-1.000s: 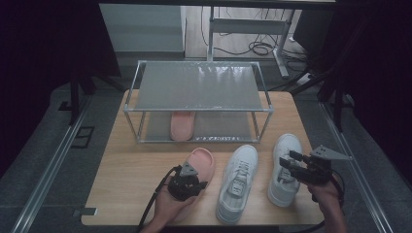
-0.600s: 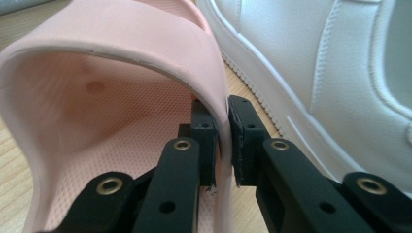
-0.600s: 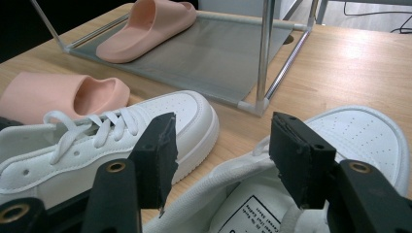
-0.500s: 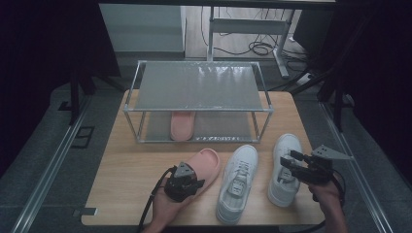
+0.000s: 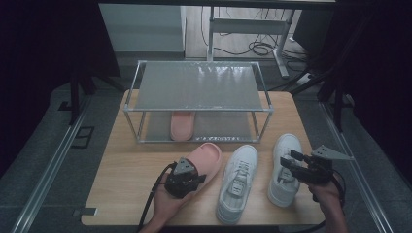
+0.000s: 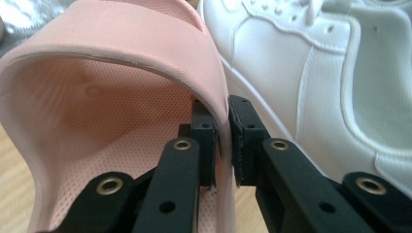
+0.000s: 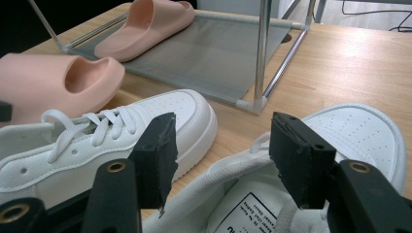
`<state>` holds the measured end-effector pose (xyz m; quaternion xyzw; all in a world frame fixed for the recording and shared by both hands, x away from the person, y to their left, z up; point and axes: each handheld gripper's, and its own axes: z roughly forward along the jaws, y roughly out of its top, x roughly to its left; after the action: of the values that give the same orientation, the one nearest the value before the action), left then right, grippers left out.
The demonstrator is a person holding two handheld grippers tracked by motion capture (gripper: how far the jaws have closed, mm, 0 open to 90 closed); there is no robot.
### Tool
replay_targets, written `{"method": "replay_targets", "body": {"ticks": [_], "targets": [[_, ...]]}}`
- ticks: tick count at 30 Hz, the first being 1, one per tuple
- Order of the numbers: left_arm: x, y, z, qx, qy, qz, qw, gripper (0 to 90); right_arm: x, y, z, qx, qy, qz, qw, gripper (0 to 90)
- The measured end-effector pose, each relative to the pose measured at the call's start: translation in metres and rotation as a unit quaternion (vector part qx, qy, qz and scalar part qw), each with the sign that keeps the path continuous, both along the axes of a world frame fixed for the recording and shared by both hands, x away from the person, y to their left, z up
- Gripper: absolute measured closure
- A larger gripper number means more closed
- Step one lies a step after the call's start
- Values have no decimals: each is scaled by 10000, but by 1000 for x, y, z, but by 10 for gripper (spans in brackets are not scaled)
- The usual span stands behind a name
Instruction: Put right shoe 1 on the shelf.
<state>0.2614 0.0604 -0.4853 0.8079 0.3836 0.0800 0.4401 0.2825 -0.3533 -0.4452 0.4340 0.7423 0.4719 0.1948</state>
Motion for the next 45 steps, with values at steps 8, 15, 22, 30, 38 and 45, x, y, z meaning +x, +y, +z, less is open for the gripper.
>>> {"method": "replay_targets", "body": {"ticks": [8,15,22,30,38,45], "targets": [[22,-12,13,-31,-99,141,9998,825,0,-1,1,18,-13,-17,10000,436],[50,-25,20,-92,-88,555,9984,826,-1,-1,2,22,-12,6,10000,436],[78,-40,20,-46,-64,837,9965,826,-1,-2,2,57,-15,-27,10000,436],[105,-54,13,-27,-122,1286,9916,828,-1,-2,2,27,-35,-29,10000,436],[121,-63,4,2,-87,1578,9874,828,0,-3,2,45,-22,-30,10000,436],[132,-70,-2,15,-121,1764,9842,827,0,-4,2,55,-25,-42,10000,436]]}}
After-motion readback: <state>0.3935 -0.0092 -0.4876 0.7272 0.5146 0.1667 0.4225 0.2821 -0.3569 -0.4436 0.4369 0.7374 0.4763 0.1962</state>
